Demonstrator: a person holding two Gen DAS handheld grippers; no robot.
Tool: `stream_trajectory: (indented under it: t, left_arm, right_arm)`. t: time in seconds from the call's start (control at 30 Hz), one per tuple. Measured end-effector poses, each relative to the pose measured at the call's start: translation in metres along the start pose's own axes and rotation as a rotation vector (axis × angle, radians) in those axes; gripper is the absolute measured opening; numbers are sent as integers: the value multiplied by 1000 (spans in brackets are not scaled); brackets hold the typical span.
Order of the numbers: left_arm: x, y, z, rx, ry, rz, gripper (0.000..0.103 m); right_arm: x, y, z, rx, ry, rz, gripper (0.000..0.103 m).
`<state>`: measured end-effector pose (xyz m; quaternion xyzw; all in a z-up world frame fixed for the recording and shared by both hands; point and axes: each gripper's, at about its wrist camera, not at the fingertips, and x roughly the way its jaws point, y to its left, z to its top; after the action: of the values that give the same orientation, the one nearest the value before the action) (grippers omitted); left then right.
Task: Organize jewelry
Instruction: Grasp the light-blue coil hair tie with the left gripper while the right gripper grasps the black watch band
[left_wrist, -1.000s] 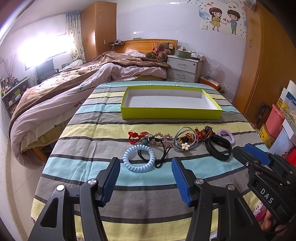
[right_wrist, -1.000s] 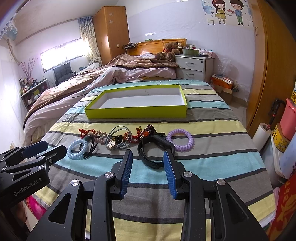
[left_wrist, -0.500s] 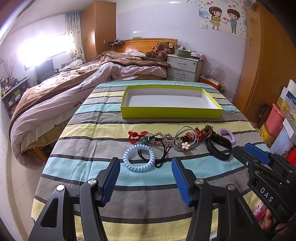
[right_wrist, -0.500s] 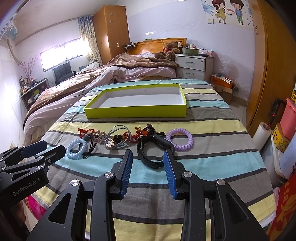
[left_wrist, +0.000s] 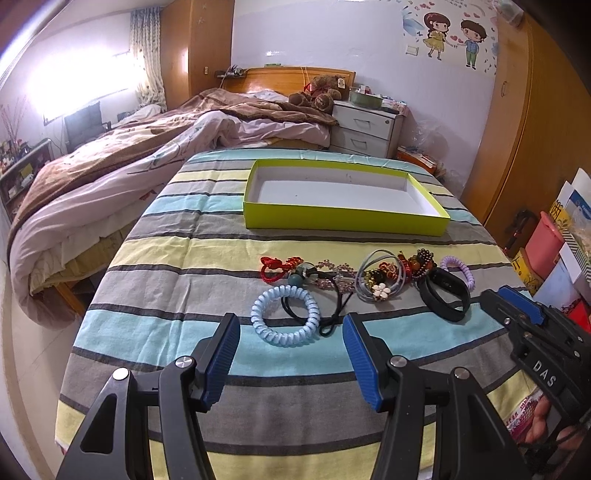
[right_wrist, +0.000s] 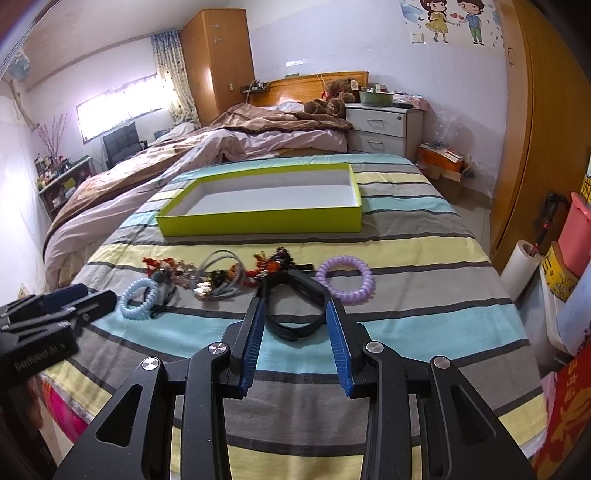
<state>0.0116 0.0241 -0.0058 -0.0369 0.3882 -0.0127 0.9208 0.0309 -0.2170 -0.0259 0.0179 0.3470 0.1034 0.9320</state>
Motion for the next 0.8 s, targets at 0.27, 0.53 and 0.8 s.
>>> stream_trajectory:
  t: [0.27,0.53,0.8]
  left_arm:
    - [21,29,13,-61,61,-36,57]
    - [44,32,15,-69,126,-45,57]
    - [62,27,17,-45,175,-50,57]
  right_arm:
    - [27,-21,8,-14,83,30,47]
    - [50,-19,16,-93,140,46,48]
    - [57,-22,21,-115,145,103,47]
